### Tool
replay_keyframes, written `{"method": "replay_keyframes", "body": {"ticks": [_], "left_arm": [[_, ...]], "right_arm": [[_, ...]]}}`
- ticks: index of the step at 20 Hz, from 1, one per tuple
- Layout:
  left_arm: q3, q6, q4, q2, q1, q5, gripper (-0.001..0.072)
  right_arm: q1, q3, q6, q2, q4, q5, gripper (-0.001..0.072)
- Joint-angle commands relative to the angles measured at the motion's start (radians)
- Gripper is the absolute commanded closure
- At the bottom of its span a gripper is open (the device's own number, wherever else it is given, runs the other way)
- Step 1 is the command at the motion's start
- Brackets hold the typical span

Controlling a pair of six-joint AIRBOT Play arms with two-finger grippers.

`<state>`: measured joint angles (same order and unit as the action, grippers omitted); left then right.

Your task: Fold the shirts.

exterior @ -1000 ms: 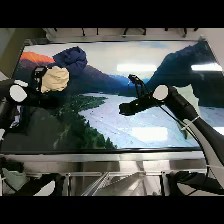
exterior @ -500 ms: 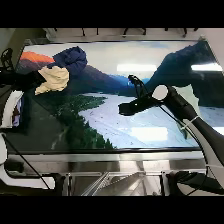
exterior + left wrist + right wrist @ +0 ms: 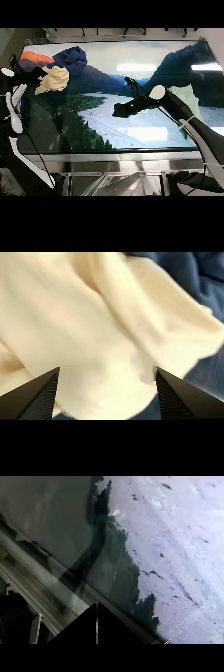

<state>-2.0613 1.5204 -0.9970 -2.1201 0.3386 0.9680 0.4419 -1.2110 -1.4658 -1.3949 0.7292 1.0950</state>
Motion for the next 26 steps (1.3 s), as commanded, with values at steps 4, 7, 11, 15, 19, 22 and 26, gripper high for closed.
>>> {"method": "replay_keyframes", "body": {"ticks": [4, 7, 11, 15, 19, 22, 26], "left_arm": [[-0.047, 0.100, -0.162, -0.073, -0.055, -0.050, 0.0178], [-0.078, 0.162, -0.226, -0.101, -0.080, 0.000, 0.0170], [-0.056, 0.185, -0.264, -0.093, -0.089, -0.056, 0.0271], [0.072, 0.243, -0.294, 0.043, -0.084, -0.226, 0.0321], [0.042, 0.114, -0.196, 0.030, -0.079, -0.171, 0.0626], [0.012, 0.093, -0.259, -0.001, -0.091, -0.052, 0.0627], [0.037, 0.040, -0.257, 0.095, -0.057, -0.005, 0.0624]], "right_arm": [[0.034, 0.000, 0.000, -0.014, -0.058, 0.002, 0.0690], [0.042, 0.000, 0.000, -0.014, -0.061, 0.003, 0.0690], [0.042, 0.000, 0.001, -0.016, -0.060, 0.002, 0.0690], [0.042, 0.000, 0.001, -0.026, -0.061, -0.002, 0.0690], [0.041, 0.000, 0.000, -0.027, -0.127, -0.002, 0.0690], [0.041, 0.000, 0.000, -0.027, -0.132, 0.005, 0.0690], [0.041, 0.000, 0.000, -0.027, -0.132, 0.058, 0.0690]]}}
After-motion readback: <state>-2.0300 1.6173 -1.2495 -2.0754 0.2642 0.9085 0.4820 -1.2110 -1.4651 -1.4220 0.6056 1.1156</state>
